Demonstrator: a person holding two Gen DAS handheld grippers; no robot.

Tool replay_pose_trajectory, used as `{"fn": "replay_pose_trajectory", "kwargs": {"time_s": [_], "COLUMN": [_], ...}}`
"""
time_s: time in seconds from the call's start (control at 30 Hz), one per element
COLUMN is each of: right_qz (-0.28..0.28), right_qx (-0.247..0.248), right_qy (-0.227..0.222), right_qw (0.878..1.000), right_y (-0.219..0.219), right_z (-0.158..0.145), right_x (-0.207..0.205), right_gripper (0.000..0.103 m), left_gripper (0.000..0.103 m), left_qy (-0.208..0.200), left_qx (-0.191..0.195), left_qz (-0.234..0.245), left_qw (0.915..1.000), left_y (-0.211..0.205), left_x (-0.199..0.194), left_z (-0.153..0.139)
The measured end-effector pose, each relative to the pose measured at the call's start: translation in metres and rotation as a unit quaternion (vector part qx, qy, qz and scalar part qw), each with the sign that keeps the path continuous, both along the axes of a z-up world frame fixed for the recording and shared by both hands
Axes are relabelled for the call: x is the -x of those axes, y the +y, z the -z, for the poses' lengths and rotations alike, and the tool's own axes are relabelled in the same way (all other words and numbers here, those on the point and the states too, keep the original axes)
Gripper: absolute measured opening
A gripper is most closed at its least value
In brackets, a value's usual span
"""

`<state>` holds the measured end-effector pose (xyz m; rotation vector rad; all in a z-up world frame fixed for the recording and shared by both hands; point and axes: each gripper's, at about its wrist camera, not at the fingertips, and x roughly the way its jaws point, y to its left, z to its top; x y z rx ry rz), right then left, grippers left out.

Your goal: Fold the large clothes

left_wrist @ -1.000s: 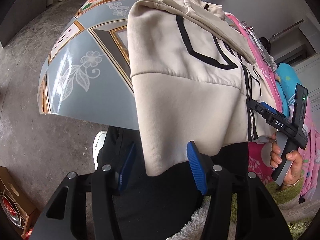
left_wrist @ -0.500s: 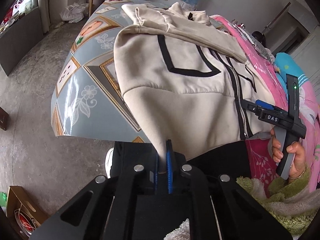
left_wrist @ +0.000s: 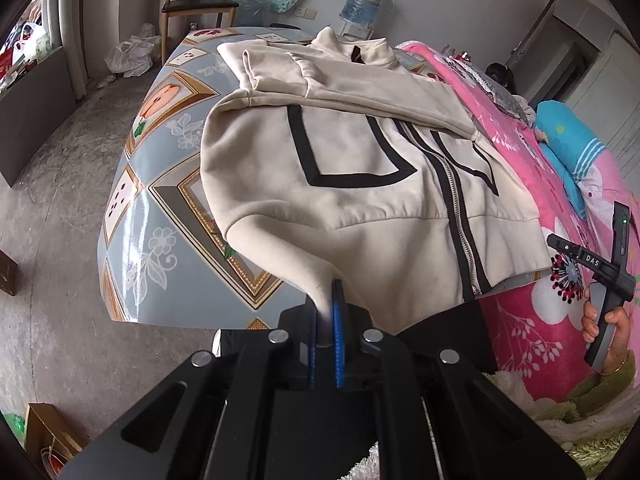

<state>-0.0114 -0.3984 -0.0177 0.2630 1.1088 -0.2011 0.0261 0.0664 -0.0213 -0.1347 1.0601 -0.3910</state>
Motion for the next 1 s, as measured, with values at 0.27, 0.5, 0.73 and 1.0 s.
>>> {"fn": "replay_pose_trajectory", "kwargs": {"time_s": [0.27,0.5,0.73,1.0], "right_qz": [0.013,0.013,0.017,0.025], "right_qx": [-0.039,-0.026,-0.040,-0.038], "right_qy": [0.032,0.038,0.045,0.036], "right_qw": [0.999,0.999,0.998,0.998], "right_y": [-0.018,-0.016,-0.010,-0.005], "right_z": [0.025,0.022,0.023,0.017], "right_x": [0.005,0.012,0.023,0.031], "right_gripper": [0.065,0.047,0.031,0.006], "left_gripper": [0.006,0.006,0.006,0.006], "left_qy": [0.008,0.012,0.006,0.000], "left_qx": [-0.004,-0.004,-0.004,-0.013], "left_qz": [-0.009,-0.014,-0.009,-0.007], "left_qw": [0.9999,0.9998,0.9999,0.9999], "left_y": [0.005,0.008,0.008,0.004], "left_x": [0.008,0.011,0.011,0.014], "left_z": [0.008,0.011,0.010,0.007]}}
